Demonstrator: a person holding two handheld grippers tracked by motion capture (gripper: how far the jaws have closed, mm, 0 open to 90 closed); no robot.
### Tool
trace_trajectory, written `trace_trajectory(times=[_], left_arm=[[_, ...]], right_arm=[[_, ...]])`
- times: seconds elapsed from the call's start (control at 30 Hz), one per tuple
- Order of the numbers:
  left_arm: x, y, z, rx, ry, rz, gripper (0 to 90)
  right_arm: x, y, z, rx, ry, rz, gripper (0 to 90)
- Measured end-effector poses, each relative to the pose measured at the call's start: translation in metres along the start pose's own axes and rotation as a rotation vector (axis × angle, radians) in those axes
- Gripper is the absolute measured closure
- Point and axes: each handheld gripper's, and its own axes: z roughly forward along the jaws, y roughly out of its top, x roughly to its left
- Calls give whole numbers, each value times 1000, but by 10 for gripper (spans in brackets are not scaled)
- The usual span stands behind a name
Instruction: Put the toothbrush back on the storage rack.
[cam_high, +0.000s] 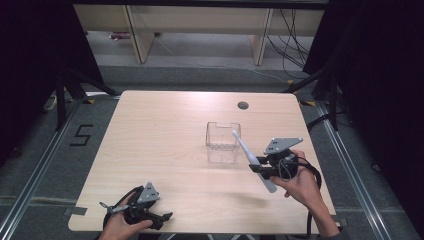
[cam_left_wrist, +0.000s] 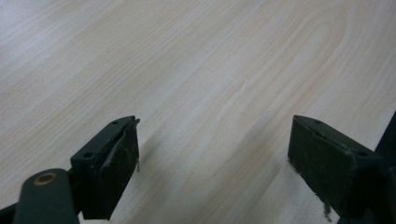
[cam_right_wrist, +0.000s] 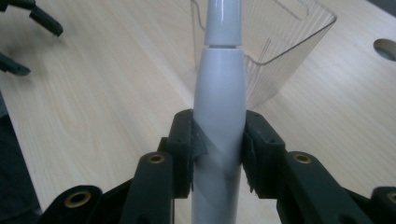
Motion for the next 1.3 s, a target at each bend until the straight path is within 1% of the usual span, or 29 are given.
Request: trace_trajectory(times=[0.07, 0.13, 0.17, 0.23, 0.27, 0.3, 0.37, 0.4, 0.43, 0.5, 0.53, 0.57, 0.6, 0.7, 0.77, 0.8, 0.83, 0.87, 0.9, 0.93, 0.97, 1.0, 1.03, 1.07, 1.13, 1.17, 1.23, 1.27, 1.3], left_arm=[[-1, 0, 0, -11, 4, 5, 158], [-1, 0, -1, -14, 3, 5, 158], [-1, 0, -1, -15, 2, -1, 158], [-1, 0, 0, -12, 5, -5, 158], [-1, 0, 0, -13, 3, -3, 158], [-1, 0, 0, -12, 3, 6, 158], [-1, 0, 0, -12, 3, 3, 158], [-1, 0, 0, -13, 5, 0, 158], [-1, 0, 0, -12, 4, 1, 158], [-1, 0, 0, -10, 0, 6, 158], [-1, 0, 0, -12, 2, 3, 158], [-1, 0, 0, -13, 3, 3, 158], [-1, 0, 0, -12, 3, 4, 158], [0, 0, 0, -13, 3, 1, 158], [-1, 0, 0, -13, 4, 4, 158], [-1, 0, 0, -13, 3, 6, 158], [-1, 0, 0, -13, 3, 6, 158], [-1, 0, -1, -14, 3, 6, 158], [-1, 0, -1, -14, 3, 6, 158], [-1, 0, -1, -15, 3, 6, 158], [-1, 0, -1, -15, 3, 7, 158], [-1, 0, -1, -15, 3, 8, 158], [-1, 0, -1, -15, 2, 8, 158], [-1, 0, 0, -14, 2, 7, 158], [-1, 0, 0, -14, 2, 6, 158], [-1, 0, 0, -13, 1, 8, 158], [-1, 0, 0, -13, 1, 7, 158], [-1, 0, 0, -12, 1, 6, 158], [-1, 0, 0, -11, 1, 7, 158]], right_arm=[[-3, 2, 0, -35, 1, 5, 666], [-5, 5, 1, -71, 10, 23, 666], [-7, 6, 1, -86, 9, 22, 666], [-8, 8, 1, -89, 9, 19, 666], [-8, 10, 2, -97, 9, 27, 666], [-10, 15, 2, -120, 18, 25, 666], [-9, 18, 3, -132, 21, 37, 666], [-12, 21, 4, -152, 16, 15, 666], [-12, 23, 4, -151, 35, 28, 667], [-12, 28, 5, -182, 22, 25, 666], [-12, 31, 5, -184, 26, 35, 666], [-13, 33, 7, -212, 20, 17, 666], [-13, 36, 6, -202, 32, 25, 666], [-15, 45, 8, -239, 32, 25, 666], [-16, 49, 10, -251, 39, 25, 666], [-15, 51, 10, -236, 50, 50, 666], [-17, 53, 11, -251, 34, 27, 666], [-18, 56, 12, -260, 49, 40, 666], [-18, 57, 11, -250, 55, 51, 667], [-20, 59, 12, -267, 41, 31, 666], [-21, 61, 12, -265, 48, 32, 666], [-22, 63, 13, -273, 53, 40, 666], [-21, 64, 14, -283, 66, 62, 667], [-23, 66, 13, -288, 56, 48, 666], [-24, 69, 13, -297, 61, 70, 666], [-26, 70, 14, -305, 64, 56, 666], [-26, 71, 14, -314, 61, 59, 667], [-26, 72, 14, -307, 71, 68, 667], [-27, 74, 14, -319, 55, 60, 666]])
